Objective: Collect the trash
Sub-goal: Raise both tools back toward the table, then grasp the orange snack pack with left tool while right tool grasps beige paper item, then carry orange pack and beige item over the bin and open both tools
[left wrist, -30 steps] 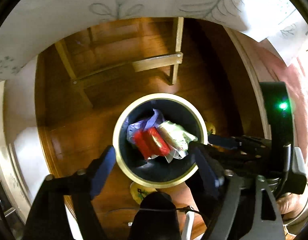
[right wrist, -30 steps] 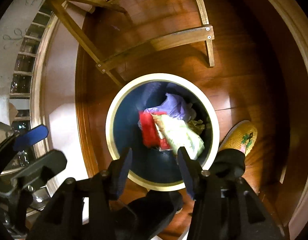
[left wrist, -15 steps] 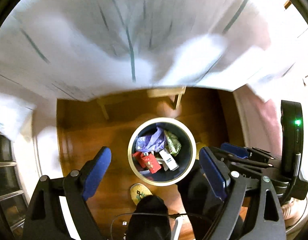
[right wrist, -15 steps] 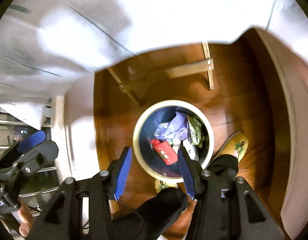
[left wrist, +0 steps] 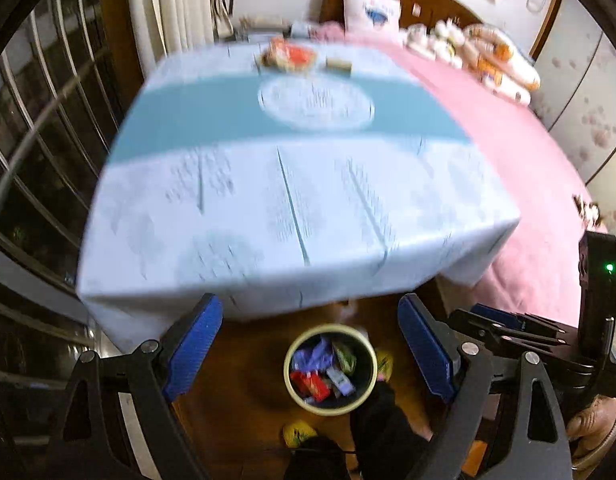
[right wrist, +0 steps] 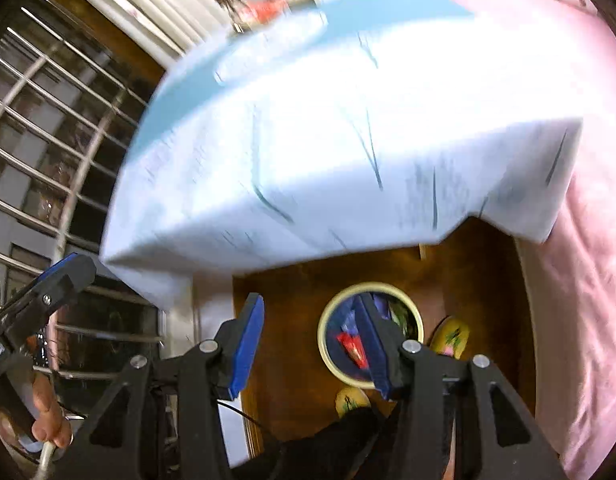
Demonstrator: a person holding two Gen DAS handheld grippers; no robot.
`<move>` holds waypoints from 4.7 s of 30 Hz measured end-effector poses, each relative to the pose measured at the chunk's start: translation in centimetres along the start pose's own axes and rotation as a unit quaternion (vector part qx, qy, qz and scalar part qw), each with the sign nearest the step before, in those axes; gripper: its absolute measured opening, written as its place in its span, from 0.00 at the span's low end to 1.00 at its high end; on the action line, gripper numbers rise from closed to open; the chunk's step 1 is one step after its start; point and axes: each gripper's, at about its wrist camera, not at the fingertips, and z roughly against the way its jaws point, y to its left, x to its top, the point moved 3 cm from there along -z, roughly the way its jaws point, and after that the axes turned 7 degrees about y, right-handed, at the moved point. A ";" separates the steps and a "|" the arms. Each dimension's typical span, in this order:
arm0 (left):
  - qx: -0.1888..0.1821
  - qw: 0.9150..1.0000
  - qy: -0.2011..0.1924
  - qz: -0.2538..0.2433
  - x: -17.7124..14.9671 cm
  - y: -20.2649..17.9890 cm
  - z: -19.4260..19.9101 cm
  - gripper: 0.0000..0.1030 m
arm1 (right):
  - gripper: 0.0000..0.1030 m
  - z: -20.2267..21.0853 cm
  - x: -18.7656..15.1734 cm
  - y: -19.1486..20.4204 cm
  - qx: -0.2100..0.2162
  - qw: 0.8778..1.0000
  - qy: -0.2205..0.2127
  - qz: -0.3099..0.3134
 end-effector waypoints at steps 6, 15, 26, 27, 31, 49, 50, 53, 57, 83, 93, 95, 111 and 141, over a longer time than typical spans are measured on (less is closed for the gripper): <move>-0.005 0.999 -0.045 0.006 3.4 0.8 4.5 0.86 | 0.46 4.2 2.0 2.4 -0.008 0.999 -0.046 0.019; 0.003 0.996 -0.084 -0.015 7.1 -0.4 7.8 0.86 | 0.46 7.2 4.0 5.4 -0.023 0.996 -0.076 0.051; 0.012 0.994 -0.102 -0.046 13.4 -1.5 9.0 0.86 | 0.46 9.7 10.5 6.5 -0.036 0.989 -0.121 0.081; 0.013 0.994 -0.101 -0.048 14.3 -1.5 8.8 0.86 | 0.47 9.6 11.5 6.6 -0.037 0.988 -0.124 0.086; 0.023 0.994 -0.095 -0.047 17.5 -1.4 7.6 0.86 | 0.47 9.0 15.2 6.5 -0.038 0.986 -0.124 0.102; 0.053 0.998 0.019 0.028 36.0 1.6 -10.9 0.94 | 0.60 -3.7 39.0 1.8 -0.042 0.980 -0.038 0.190; 0.053 0.998 0.024 0.031 36.7 1.7 -12.0 0.94 | 0.60 -5.0 40.4 1.6 -0.046 0.978 -0.031 0.201; 0.056 0.997 0.040 0.039 38.9 2.0 -15.2 0.94 | 0.60 -7.7 42.9 1.3 -0.057 0.973 -0.018 0.224; 0.057 0.996 0.058 0.046 41.6 2.6 -19.1 0.94 | 0.60 -11.4 45.7 1.4 -0.068 0.965 -0.003 0.254; 0.065 0.987 0.123 0.079 49.4 6.4 -31.8 0.94 | 0.44 -17.0 49.1 1.3 -0.055 0.951 0.015 0.305; 0.042 0.987 0.144 0.064 49.9 4.8 -34.4 0.88 | 0.44 -16.9 49.4 1.3 -0.047 0.959 0.011 0.280; 0.041 0.986 0.151 0.057 49.7 4.4 -34.8 0.76 | 0.44 -16.8 49.5 1.2 -0.044 0.961 0.012 0.272; 0.038 0.993 0.104 0.039 47.3 1.7 -31.0 0.03 | 0.43 -15.8 47.9 1.1 -0.040 0.976 0.014 0.214; -0.071 0.996 -0.015 -0.043 17.7 -0.9 -1.6 0.01 | 0.43 1.6 18.1 4.9 -0.026 0.988 -0.062 0.138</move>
